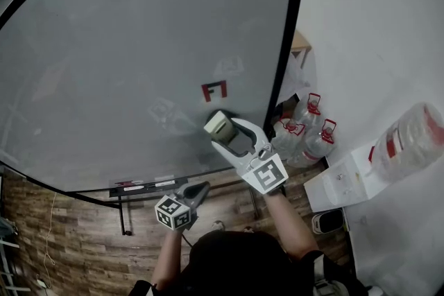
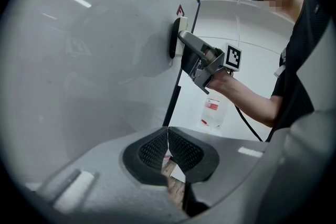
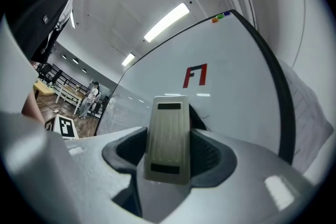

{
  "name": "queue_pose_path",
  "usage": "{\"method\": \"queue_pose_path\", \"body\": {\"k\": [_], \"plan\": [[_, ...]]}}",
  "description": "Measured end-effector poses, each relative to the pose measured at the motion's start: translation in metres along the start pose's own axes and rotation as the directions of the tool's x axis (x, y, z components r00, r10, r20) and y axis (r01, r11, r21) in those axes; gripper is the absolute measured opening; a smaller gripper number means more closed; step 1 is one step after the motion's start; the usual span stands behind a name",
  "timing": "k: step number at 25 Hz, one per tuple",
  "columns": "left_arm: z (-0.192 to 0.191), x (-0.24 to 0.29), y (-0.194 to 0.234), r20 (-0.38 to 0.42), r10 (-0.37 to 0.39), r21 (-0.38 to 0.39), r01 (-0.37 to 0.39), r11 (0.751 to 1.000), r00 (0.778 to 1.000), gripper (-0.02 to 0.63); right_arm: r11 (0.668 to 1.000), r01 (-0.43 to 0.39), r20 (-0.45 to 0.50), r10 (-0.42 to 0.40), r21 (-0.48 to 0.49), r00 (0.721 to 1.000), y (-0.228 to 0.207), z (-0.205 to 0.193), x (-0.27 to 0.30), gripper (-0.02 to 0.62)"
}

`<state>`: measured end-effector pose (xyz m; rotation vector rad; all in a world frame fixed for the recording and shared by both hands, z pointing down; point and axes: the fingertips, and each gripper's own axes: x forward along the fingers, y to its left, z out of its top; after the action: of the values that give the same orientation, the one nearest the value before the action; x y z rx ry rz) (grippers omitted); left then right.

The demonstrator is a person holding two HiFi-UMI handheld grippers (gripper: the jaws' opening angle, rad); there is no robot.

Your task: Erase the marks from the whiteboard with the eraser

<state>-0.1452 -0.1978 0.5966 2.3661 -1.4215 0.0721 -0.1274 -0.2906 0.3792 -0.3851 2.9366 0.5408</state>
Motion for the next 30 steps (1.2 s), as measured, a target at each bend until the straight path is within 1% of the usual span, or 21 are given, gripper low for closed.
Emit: {"method": "queue_pose_path", "body": {"k": [6, 11, 13, 16, 19, 23, 27, 30], "plan": [[-0.008, -0.011, 0.003, 0.009, 0.046, -0.026, -0.045, 0.999, 0.999, 0.012, 0.998, -0.052, -0.031, 0.053, 0.035, 0.998, 0.015, -0.018, -0.003, 0.255], [-0.012, -0.014, 0.002, 0.016, 0.068, -0.042, -0.067, 0.997, 0.998, 0.012, 0.991, -0.091, -0.082, 0.099, 0.098, 0.992, 0.034, -0.057, -0.022, 0.256], [-0.014, -0.016, 0.001, 0.017, 0.076, -0.048, -0.075, 0.996, 0.997, 0.012, 0.986, -0.114, -0.124, 0.128, 0.119, 0.984, 0.046, -0.078, -0.034, 0.256], [-0.018, -0.017, -0.002, 0.015, 0.085, -0.060, -0.084, 0.995, 0.996, 0.012, 0.974, -0.149, -0.193, 0.181, 0.170, 0.964, 0.070, -0.111, -0.058, 0.256], [-0.021, -0.017, -0.005, 0.014, 0.093, -0.065, -0.092, 0.994, 0.996, 0.012, 0.959, -0.173, -0.237, 0.226, 0.225, 0.945, 0.093, -0.133, -0.083, 0.256], [-0.024, -0.014, -0.013, 0.016, 0.095, -0.070, -0.094, 0.993, 0.995, 0.012, 0.941, -0.184, -0.285, 0.266, 0.285, 0.921, 0.113, -0.160, -0.115, 0.256], [-0.029, -0.010, -0.025, 0.013, 0.090, -0.071, -0.089, 0.994, 0.996, 0.012, 0.921, -0.173, -0.275, 0.277, 0.348, 0.921, 0.118, -0.169, -0.143, 0.256], [-0.033, -0.006, -0.036, 0.012, 0.083, -0.067, -0.082, 0.994, 0.996, 0.012, 0.916, -0.158, -0.279, 0.271, 0.368, 0.921, 0.116, -0.173, -0.158, 0.256]]}}
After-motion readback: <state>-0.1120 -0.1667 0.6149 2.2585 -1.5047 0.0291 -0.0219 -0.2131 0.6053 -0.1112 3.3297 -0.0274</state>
